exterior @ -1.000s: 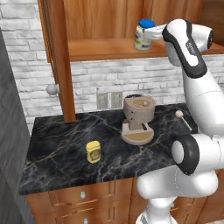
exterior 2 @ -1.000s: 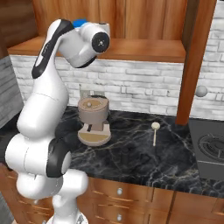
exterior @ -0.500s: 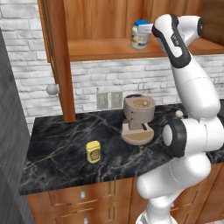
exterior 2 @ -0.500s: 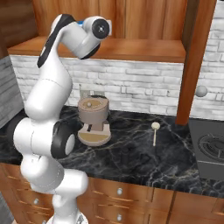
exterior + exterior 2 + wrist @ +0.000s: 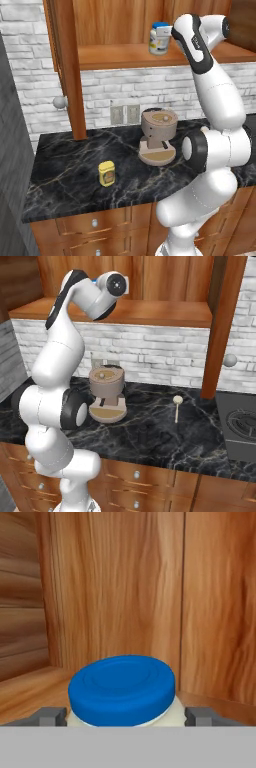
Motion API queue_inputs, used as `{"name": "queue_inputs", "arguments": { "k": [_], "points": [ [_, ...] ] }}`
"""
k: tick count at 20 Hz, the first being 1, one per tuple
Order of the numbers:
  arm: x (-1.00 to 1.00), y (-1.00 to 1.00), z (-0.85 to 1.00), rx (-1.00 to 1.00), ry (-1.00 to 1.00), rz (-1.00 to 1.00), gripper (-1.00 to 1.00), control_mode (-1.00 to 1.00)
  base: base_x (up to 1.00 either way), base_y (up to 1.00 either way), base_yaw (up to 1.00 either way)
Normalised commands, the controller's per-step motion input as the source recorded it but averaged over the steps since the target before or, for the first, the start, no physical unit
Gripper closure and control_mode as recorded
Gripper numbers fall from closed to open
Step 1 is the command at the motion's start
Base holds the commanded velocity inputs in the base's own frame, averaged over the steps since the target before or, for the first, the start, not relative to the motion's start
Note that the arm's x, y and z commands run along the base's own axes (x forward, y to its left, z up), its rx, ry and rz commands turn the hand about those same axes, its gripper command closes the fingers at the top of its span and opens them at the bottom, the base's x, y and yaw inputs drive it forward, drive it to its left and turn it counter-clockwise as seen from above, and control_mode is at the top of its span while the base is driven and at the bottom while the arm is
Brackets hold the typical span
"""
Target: There are various items on the counter. Only move the condiments/shakers into the cabinet.
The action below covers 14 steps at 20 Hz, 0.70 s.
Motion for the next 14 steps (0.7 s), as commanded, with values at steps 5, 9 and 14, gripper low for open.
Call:
{"name": "queue_inputs", "arguments": {
  "k": [5, 9, 14],
  "points": [
    [0.00, 0.00, 0.00, 0.00, 0.00, 0.00, -1.00, -1.00, 0.00, 0.00, 0.00],
    [0.01, 0.00, 0.00, 0.00, 0.00, 0.00, -1.00, -1.00, 0.00, 0.00, 0.00],
    [-0.55, -0.02, -0.04, 0.00, 0.00, -0.03, -1.00, -1.00, 0.00, 0.00, 0.00]
  ]
}}
